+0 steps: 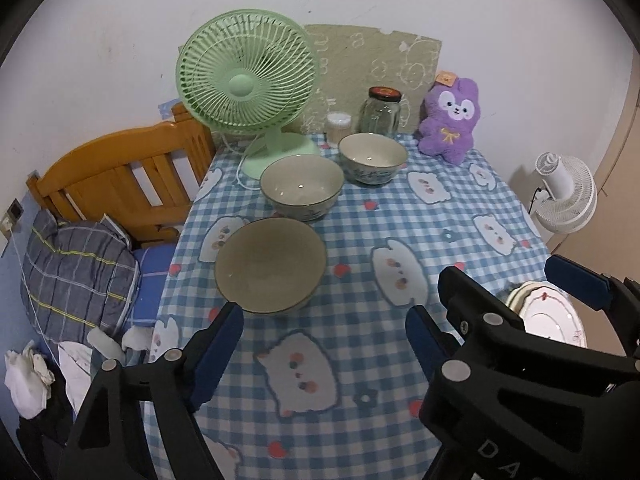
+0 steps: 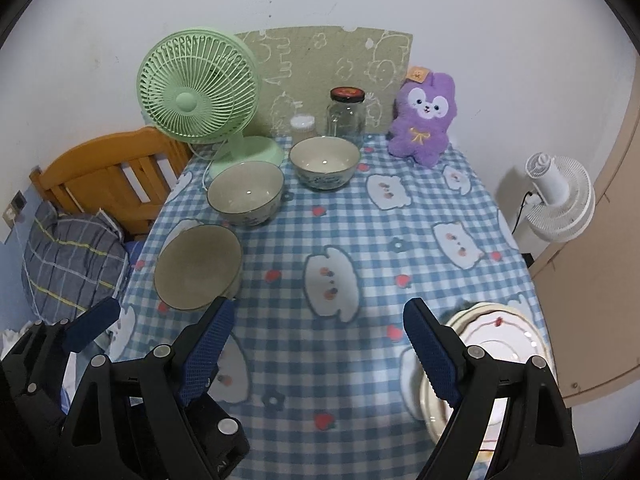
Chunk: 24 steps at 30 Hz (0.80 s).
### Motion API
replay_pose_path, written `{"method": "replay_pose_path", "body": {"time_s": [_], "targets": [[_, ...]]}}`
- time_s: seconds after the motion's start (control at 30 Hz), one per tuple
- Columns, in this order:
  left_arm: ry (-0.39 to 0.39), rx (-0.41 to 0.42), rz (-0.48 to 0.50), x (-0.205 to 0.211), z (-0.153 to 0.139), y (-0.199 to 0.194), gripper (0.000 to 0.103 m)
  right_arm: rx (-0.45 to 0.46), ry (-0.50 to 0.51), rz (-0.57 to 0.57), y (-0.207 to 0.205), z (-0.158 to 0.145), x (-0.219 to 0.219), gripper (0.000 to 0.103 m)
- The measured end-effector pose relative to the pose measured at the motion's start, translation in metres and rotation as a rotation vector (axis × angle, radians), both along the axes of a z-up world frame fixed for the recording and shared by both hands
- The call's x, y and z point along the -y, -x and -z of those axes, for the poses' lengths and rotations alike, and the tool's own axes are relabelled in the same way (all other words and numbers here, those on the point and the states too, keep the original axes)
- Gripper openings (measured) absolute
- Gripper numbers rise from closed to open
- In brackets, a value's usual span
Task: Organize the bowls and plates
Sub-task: 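Withdraw both tools from the plate stack toward the bowls, then reach both tools toward the large beige bowl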
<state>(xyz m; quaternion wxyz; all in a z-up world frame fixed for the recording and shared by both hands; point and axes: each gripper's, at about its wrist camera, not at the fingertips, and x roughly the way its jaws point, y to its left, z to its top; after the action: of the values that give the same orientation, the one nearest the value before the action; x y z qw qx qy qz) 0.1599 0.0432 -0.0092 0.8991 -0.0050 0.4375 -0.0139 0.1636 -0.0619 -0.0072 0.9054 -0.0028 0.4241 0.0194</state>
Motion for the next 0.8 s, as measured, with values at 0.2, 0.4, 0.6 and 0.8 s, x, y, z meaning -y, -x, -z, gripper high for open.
{"method": "replay_pose_path", "body": {"time_s": [0.2, 0.4, 0.6, 0.8], "targets": [[-0.011, -0.025, -0.013, -0.023, 0.013, -0.016, 0.072, -0.020, -0.025, 0.003, -0.015, 0.012, -0.022, 0.086], [-0.011, -0.052, -0.020, -0.045, 0.031, -0.031, 0.059, -0.022, -0.023, 0.009, -0.032, 0.029, -0.043, 0.071], [-0.018, -0.073, -0.050, -0.063, 0.047, -0.046, 0.053, -0.031, -0.028, 0.007, -0.050, 0.042, -0.058, 0.070], [-0.022, -0.102, -0.093, -0.078, 0.063, -0.063, 0.045, -0.043, -0.025, 0.012, -0.069, 0.056, -0.070, 0.059]]}}
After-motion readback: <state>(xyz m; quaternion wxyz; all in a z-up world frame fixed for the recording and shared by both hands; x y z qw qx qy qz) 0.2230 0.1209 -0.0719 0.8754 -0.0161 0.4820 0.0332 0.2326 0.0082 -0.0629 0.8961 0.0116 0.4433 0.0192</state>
